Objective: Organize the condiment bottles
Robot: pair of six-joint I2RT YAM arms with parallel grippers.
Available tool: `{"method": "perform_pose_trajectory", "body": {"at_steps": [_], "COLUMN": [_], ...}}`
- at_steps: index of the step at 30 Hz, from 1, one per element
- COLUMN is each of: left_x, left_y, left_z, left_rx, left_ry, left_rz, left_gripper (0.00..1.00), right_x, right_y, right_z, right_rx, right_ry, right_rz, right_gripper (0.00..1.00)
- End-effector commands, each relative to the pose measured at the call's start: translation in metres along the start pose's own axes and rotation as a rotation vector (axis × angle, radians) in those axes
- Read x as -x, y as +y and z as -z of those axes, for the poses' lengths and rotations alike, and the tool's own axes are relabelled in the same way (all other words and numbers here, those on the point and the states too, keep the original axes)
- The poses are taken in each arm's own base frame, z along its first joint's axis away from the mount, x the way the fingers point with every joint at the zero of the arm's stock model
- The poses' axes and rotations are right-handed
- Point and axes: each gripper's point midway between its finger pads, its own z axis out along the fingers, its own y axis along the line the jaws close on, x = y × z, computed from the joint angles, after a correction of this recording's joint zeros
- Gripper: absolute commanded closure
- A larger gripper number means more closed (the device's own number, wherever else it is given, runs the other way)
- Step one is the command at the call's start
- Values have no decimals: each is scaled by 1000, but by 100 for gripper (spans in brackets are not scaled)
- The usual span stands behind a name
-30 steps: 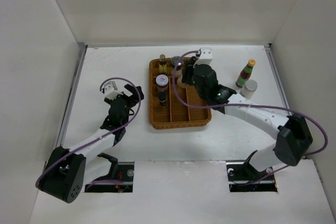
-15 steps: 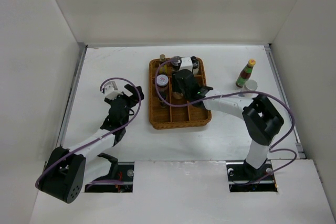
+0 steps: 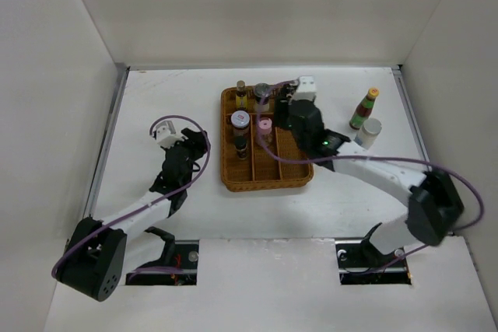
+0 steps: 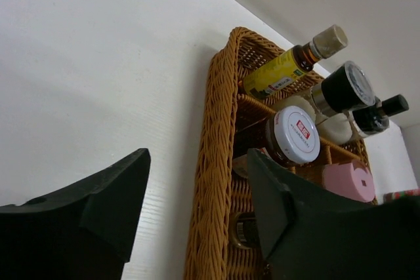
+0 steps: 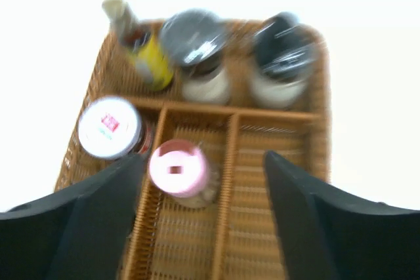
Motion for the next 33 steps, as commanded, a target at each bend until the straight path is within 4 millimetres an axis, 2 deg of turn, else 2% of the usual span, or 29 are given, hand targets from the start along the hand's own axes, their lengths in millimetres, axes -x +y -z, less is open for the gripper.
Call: {"method": "perform_pose_trajectory", "body": {"at_steps": [1,2,3,5,6,7,9,10,12,15,20,26,28,33], "left_x": [19,21,22,24,24,24,25,25,25,25,22,20,19,15], "left_y": [-18,-19,-20,-25,-27,-29,-30,-30,-30,-29,-32,-33,-33,-34], "left_z": [1,2,3,6,7,8,10,11,12,14,15,15,15,13], "left_rx": [-52,-57,-62,-77,-85,-91,-95,-94,-93,-93,-100,-103,-102,-105], "left_ry": [-63,-68,-71,-75,-75,-75,-81,-83,-89,-93,-85,-80,-78,-70], "left_rz": [38,41,43,50,51,53,59,60,62,65,62,61,60,56], "left_gripper": [49,54,56,57,55,50,42,38,28,19,17,17,17,17], "right_x": [55,55,53,49,46,45,45,43,37,22,7,-20,-29,-28], "right_y": [-61,-85,-108,-147,-165,-184,-216,-230,-249,-262,-277,-271,-274,-288], "right_z": [37,47,57,76,84,92,109,113,117,113,103,70,61,47], "right_rx": [-157,-230,-304,-427,-492,-561,-679,-725,-770,-763,-766,-688,-681,-693], "right_ry": [-166,-181,-190,-186,-171,-160,-155,-141,-108,-41,23,112,128,100], "right_rz": [-104,-117,-128,-130,-119,-111,-101,-94,-90,-92,-130,-171,-184,-219], "right_gripper": [35,49,59,62,59,49,17,9,3,0,0,0,0,1]}}
